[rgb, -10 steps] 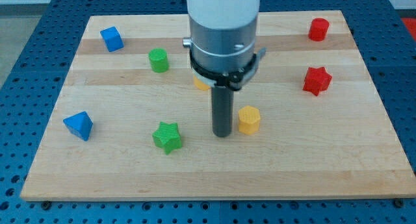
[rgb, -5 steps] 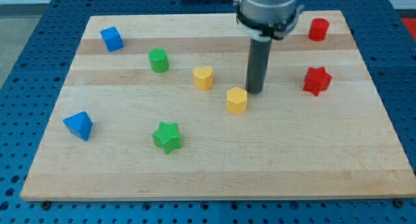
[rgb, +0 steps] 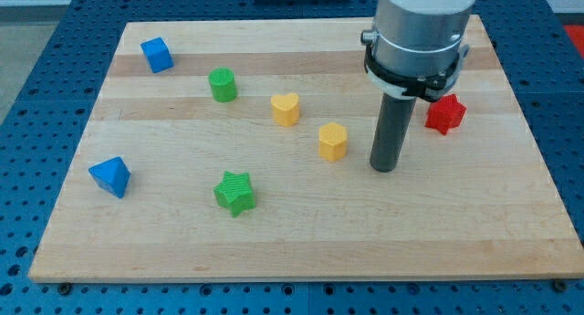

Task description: Place the hexagon top center of the board

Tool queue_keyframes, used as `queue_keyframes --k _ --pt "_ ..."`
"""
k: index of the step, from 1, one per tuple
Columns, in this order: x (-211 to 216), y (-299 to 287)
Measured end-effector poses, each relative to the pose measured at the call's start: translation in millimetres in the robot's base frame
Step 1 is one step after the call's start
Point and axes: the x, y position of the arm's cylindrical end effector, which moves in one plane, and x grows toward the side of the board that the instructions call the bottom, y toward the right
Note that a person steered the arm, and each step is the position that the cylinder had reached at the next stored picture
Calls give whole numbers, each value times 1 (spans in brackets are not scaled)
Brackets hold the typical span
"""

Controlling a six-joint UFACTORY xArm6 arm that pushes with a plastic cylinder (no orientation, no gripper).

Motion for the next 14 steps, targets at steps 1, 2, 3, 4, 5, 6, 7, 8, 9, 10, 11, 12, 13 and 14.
queue_keyframes --k 1,2,3,4,5,6,7,8,9,10,11,12,13,14 --pt "2 -16" --pt "5 -32" --pt "5 -37" --pt "5 -43" --pt "-18 -43" --pt "-61 -44" --pt "-101 -47" --pt "-125 -50" --pt "-96 -35" --pt "-72 -12" --pt "-60 -40" --pt "-60 -52" --pt "-60 -67" --pt "-78 -72"
